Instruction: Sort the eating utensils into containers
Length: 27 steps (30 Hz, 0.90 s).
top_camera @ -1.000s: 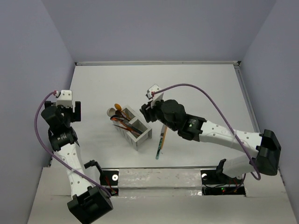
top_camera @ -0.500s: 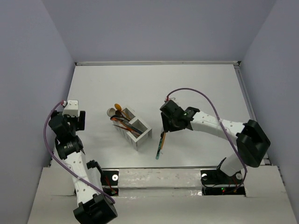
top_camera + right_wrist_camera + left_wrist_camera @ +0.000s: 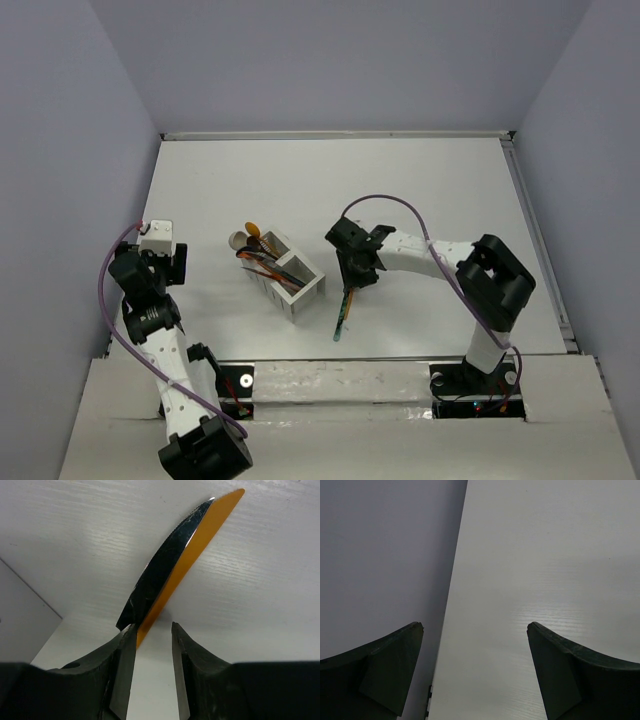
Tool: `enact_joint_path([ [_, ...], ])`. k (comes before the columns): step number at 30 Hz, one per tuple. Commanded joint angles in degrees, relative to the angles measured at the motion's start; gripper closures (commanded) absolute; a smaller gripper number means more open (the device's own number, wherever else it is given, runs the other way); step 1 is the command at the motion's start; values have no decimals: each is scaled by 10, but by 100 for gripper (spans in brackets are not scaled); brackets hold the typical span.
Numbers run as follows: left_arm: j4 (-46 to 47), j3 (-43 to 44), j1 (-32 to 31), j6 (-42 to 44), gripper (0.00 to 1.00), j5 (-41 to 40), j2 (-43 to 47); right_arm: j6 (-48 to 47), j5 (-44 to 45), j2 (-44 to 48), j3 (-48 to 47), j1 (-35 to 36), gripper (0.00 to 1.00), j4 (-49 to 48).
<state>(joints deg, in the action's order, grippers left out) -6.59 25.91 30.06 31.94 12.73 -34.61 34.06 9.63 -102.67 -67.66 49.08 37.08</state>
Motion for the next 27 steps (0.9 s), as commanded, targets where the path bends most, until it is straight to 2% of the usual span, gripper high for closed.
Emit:
enact_joint_path([
  [1,25,-2,-1,6,1,9,11,0,-1,-2,-10,-9,64,14],
  [6,25,-2,-1,6,1,9,13,1,2,-6,2,-9,75,14],
  [8,25,-2,-1,6,1,8,14,0,3,-11,2,-9,76,13],
  [10,25,-2,-1,6,1,8,14,-3,5,-15,-1,-9,75,14],
  [12,25,-2,-1,6,1,9,14,-4,7,-22,-7,-15,71,12],
  [27,26,-2,-1,8,1,6,17,-12,-21,-55,-29,-33,73,2],
])
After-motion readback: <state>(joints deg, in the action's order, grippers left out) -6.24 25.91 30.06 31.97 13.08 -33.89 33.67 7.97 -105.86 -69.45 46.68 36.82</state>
